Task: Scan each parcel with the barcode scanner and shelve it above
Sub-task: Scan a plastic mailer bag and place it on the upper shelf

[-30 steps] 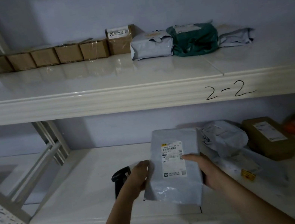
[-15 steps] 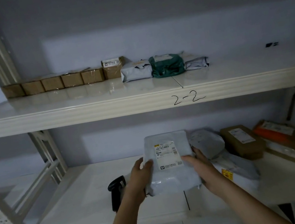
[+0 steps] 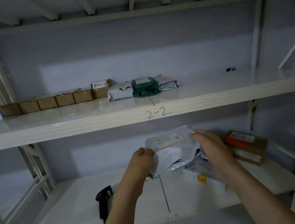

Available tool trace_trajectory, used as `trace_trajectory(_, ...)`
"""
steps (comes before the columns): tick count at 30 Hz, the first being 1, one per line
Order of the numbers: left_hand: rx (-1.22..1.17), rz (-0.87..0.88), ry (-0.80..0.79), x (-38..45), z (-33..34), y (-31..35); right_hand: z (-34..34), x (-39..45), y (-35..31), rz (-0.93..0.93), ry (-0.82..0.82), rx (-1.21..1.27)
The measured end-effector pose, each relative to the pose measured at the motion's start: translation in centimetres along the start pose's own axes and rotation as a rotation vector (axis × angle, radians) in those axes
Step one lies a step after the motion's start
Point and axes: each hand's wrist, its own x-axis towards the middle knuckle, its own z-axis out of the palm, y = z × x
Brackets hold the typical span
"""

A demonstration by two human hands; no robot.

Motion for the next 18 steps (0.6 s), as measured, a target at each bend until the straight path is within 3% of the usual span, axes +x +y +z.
trace_trajectory(5, 0.151, 0.182, -0.047, -4.9, 3.2, 5.1, -6.0, -1.4, -4.7, -0.156, -0.087, -0.031)
trace_trajectory(9, 0.117, 0.297, -0.112, -7.5, 6.5, 9.0, -11.8, -1.7, -6.8, -0.189, -0.077, 0.031)
trace_trajectory(15, 0.139, 0.482, 0.042, -6.9, 11.1, 13.9, -17.8, -0.5, -10.3, -0.431, -0.192, -0.082)
trace_trajectory(18, 0.185, 0.532, 0.094, -5.0, 12.3, 15.5, -19.5, 1.8, -11.0, -0.466, -0.249, -0.173)
